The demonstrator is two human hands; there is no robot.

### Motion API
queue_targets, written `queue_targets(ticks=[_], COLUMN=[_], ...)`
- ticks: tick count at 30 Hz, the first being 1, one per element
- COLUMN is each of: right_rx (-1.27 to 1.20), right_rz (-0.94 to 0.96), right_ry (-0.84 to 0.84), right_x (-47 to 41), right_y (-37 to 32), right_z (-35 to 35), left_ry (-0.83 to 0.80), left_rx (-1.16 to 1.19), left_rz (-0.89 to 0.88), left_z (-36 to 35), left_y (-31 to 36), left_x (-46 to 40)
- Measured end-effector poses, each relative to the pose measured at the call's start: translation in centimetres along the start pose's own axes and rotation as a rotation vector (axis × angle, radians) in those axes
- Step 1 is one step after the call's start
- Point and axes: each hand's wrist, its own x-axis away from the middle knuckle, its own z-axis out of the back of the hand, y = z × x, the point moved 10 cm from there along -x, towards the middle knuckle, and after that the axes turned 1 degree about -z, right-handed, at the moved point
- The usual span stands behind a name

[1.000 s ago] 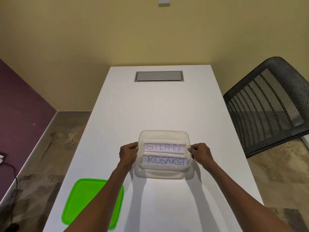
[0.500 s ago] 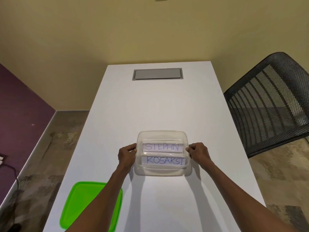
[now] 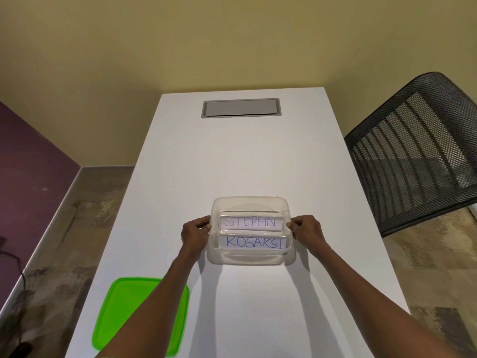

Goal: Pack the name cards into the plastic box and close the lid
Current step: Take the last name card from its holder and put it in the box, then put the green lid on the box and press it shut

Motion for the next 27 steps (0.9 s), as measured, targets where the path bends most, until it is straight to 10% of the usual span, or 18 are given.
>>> queue_targets(ticks=[11,17,27], right_rx=[0.001,-0.088,-0.183], right_rz=[-0.083,0.131,0.491], right_ry=[0.088,0.433,0.295], right_x=[0.9,4.6,13.2], right_y=[0.1,-4.9,-15.1], right_z=[0.6,2.0,-7.0], left_ry=[-0.004,0.104,0.223], left_rx=[0.001,0.047,-0.054], left_rz=[0.02,0.069,0.042], left_z=[3.3,10.1,18.7], left_y=[-1.2,-4.2,-7.5], left_x=[1.5,2.5,3.6])
